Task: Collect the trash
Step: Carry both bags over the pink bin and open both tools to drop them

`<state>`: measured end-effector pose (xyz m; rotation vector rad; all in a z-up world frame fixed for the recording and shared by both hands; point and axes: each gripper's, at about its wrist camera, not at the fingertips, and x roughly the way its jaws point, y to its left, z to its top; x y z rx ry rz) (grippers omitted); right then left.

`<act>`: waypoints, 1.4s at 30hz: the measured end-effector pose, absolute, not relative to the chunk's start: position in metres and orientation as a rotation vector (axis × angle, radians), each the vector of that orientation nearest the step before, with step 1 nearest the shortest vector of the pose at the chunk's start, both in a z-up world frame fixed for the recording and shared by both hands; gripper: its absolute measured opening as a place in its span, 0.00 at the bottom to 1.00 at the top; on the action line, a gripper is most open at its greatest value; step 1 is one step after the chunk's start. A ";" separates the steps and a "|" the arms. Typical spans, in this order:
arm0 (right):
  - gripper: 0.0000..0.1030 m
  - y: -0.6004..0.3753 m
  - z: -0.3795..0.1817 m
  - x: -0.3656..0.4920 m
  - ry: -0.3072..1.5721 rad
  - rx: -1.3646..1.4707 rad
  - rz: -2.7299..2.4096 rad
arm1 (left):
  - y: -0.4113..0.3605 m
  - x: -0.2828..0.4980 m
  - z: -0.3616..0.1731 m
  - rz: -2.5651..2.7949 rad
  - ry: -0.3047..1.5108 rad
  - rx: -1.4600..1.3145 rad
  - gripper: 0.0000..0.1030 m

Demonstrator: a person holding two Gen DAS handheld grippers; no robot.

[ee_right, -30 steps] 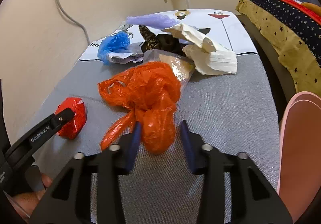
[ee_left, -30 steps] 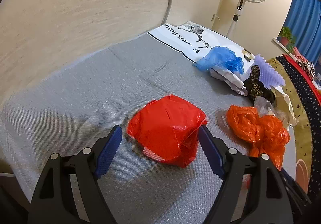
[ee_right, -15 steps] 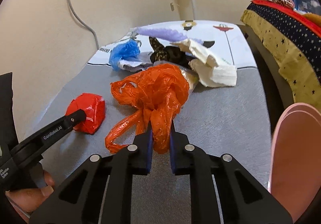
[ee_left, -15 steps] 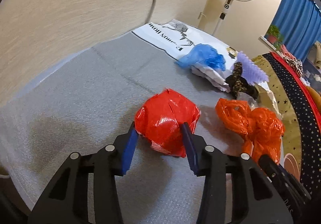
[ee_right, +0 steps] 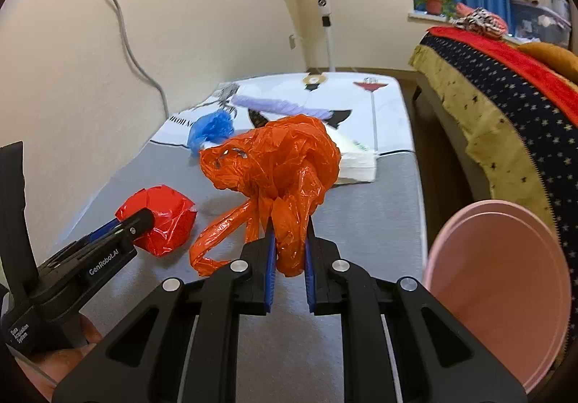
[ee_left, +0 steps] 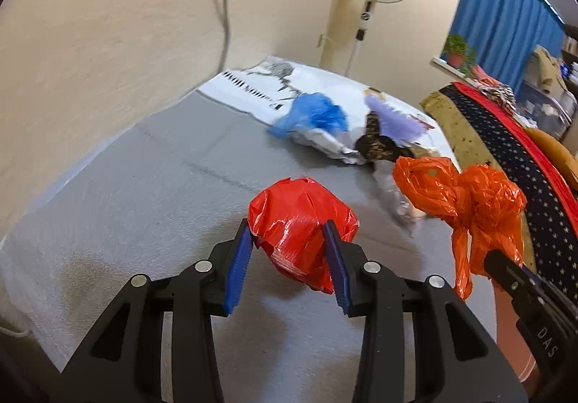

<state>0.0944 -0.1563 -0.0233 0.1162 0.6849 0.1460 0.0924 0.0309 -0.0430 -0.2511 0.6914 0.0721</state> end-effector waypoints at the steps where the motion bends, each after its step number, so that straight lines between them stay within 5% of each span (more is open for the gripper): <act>1: 0.13 -0.159 -0.021 0.091 0.680 0.118 0.137 | 0.029 0.091 -0.041 0.062 0.687 -0.243 0.38; 42: 0.13 -0.281 0.036 -0.008 0.567 0.174 -0.204 | -0.092 0.057 -0.006 -0.283 0.578 -0.112 0.38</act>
